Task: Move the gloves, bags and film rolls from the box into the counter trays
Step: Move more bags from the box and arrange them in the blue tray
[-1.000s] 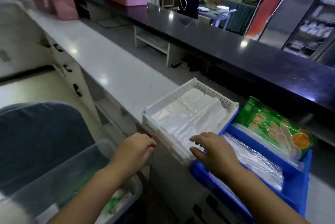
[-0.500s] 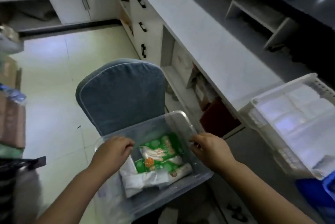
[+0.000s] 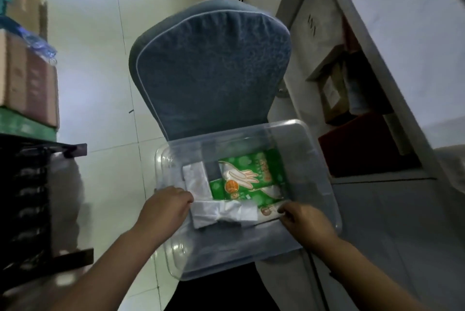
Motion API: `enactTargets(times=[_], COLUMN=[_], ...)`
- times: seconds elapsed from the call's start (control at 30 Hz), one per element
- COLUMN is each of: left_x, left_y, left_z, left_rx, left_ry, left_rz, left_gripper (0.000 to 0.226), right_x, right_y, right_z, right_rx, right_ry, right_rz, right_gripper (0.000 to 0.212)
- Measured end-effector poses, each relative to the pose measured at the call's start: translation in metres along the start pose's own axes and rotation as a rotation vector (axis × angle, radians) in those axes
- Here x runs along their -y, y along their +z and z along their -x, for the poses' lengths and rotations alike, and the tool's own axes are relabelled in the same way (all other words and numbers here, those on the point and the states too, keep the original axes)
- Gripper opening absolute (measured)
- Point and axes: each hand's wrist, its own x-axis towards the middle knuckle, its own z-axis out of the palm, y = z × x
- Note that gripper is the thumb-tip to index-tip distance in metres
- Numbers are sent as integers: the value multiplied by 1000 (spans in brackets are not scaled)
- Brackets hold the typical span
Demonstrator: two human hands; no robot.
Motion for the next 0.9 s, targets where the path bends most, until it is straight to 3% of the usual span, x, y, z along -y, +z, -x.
enactTargets(times=[0.33, 0.5, 0.7, 0.9], left_x=[20, 29, 37, 42], left_y=[55, 76, 88, 97], left_z=[-29, -34, -35, -33], left_rx=[41, 16, -45, -57], left_ry=[83, 133, 132, 94], left_rz=[-299, -387, -359, -329], left_gripper=[20, 20, 16, 10], right_x=[14, 29, 32, 32], right_y=[106, 156, 191, 194], right_z=[-109, -149, -165, -164], right_rx=[268, 294, 318, 358], right_ry=[-153, -254, -238, -238], right_rz=[51, 196, 386, 282], right_gripper=[32, 46, 71, 47])
